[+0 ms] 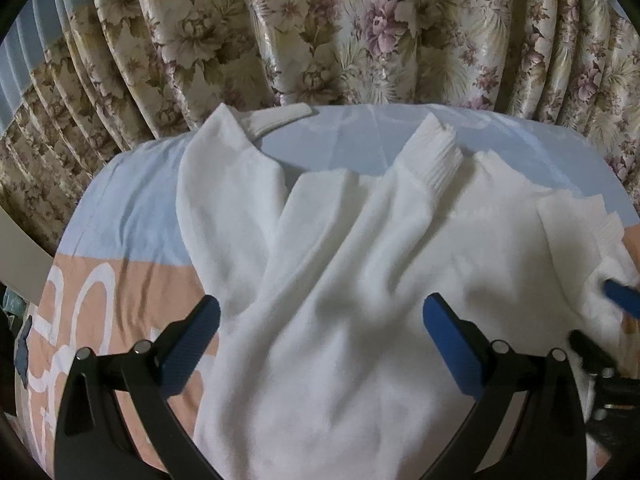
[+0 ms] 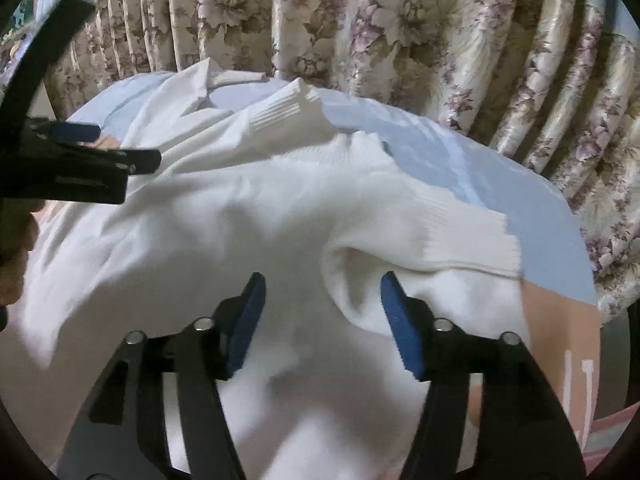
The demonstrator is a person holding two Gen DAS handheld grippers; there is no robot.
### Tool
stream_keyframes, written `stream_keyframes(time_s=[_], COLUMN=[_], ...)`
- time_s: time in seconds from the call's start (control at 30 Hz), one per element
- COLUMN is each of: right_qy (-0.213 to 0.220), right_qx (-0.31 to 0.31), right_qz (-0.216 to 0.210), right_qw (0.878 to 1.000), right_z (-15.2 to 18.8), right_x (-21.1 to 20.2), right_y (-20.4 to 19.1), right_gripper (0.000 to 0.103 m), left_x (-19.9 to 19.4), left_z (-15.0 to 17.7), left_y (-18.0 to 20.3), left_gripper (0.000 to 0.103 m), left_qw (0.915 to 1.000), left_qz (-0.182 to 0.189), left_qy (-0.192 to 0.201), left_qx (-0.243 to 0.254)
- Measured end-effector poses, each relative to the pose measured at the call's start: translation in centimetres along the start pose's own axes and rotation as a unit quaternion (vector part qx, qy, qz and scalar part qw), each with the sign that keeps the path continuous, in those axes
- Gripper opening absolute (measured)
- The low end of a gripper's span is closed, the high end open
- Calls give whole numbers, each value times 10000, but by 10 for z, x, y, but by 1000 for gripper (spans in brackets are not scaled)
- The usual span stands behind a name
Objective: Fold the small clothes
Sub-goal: 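Carry the held sleeve across the sweater body with the right tool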
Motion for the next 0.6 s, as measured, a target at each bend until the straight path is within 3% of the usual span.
stream_keyframes(time_s=[0.17,0.3,0.4,0.57,0.6], right_qy=[175,208,118,-28,-86], right_qx=[686,1707,2240,2325,2338], right_qz=[315,397,-21,-197,-235], right_qw=[9970,9843,9745,9724,9720], right_z=[6,16,14,-7,-9], right_x=[-22,-25,-10,28,37], right_y=[48,98,120,130,130], right_gripper=[62,61,61,59,47], left_x=[-1,-11,-13,4,7], left_z=[3,0,1,1,1], left_y=[17,60,82,77,70], left_gripper=[101,102,102,102,102], left_qw=[9994,9958,9942,9948,9956], left_qz=[321,764,607,386,343], left_qy=[-52,25,202,100,76], left_qx=[87,502,863,941,874])
Point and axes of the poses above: each gripper's, at about its wrist camera, not at the fingertips, and x roughly the way its jaws point, y to its right, z to its underside, the point moved 1 cm from there along x, roughly the way its jaws point, and after that the axes turned 1 degree about z, right-handed, at the moved point
